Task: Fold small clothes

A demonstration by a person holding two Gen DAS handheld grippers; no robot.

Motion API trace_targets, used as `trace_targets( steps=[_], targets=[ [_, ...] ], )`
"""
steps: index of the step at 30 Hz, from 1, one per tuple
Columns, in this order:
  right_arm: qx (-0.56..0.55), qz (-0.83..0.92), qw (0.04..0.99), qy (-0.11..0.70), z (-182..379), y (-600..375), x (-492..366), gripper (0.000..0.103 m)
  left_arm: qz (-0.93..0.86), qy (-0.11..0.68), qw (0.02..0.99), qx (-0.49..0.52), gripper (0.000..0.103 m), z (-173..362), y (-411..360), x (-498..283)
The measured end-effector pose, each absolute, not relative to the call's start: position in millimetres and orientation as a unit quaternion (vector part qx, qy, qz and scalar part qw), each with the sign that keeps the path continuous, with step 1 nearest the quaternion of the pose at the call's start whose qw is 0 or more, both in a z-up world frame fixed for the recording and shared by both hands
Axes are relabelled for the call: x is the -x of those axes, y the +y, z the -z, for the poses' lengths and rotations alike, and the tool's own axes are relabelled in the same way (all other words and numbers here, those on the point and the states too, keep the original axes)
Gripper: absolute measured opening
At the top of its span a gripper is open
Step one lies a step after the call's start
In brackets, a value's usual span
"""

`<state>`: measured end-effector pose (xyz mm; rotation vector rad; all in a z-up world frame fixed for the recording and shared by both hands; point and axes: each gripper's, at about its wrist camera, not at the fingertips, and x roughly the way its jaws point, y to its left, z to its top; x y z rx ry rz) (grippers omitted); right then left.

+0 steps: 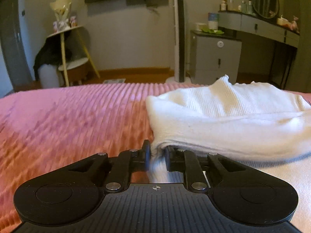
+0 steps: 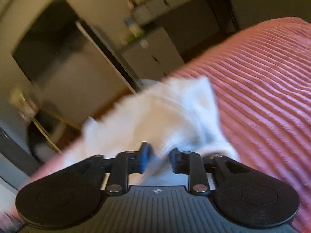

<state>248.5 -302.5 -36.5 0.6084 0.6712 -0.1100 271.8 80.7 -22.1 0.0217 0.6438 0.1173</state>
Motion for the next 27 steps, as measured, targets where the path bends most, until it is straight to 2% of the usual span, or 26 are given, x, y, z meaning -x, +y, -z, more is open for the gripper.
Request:
trace_targets(
  steps=[4,8,10,13,15,17,19,21,23,25,27],
  targets=[
    [-0.299,0.049,0.898,0.318,40.1,-314.8,-239.9,0.031,-0.052,0.318,0.947,-0.014,0.03,23.1,84.9,-266.1],
    [-0.288,0.041,0.903,0.316,36.8,-316.3,-247.9,0.03,-0.043,0.317,0.947,-0.015,0.032,23.2,86.2,-264.2],
    [-0.275,0.034,0.905,0.322,38.4,-308.2,-251.0,0.007,-0.044,0.314,0.948,-0.022,0.032,21.9,85.4,-264.5],
    [-0.251,0.03,0.912,0.324,31.7,-304.0,-258.3,0.007,-0.034,0.325,0.945,-0.009,0.032,11.3,89.1,-263.7],
    [-0.234,0.023,0.923,0.306,18.7,-302.8,-260.4,0.007,-0.03,0.312,0.95,-0.007,0.036,-3.0,93.3,-256.4],
    [-0.228,0.014,0.931,0.284,4.0,-303.3,-264.0,0.007,-0.03,0.288,0.957,-0.015,0.048,-17.4,96.3,-248.7],
    [-0.233,-0.004,0.939,0.254,-14.0,-304.5,-267.6,0.007,-0.028,0.276,0.961,-0.019,0.054,-29.1,98.6,-247.8],
    [-0.237,-0.031,0.948,0.21,-28.7,-306.5,-265.6,0.007,-0.022,0.273,0.962,-0.006,0.055,-38.1,101.9,-253.0],
    [-0.252,-0.053,0.95,0.178,-34.4,-313.7,-261.5,0.007,-0.019,0.283,0.959,0.003,0.061,-37.6,102.5,-263.9],
    [-0.255,-0.039,0.949,0.18,-27.2,-321.9,-262.7,0.007,-0.016,0.301,0.954,0.005,0.062,-27.8,99.9,-278.2],
    [-0.222,-0.005,0.948,0.227,-5.7,-325.5,-273.2,0.008,-0.02,0.331,0.943,0.002,0.062,-12.4,95.8,-292.6]
  ],
)
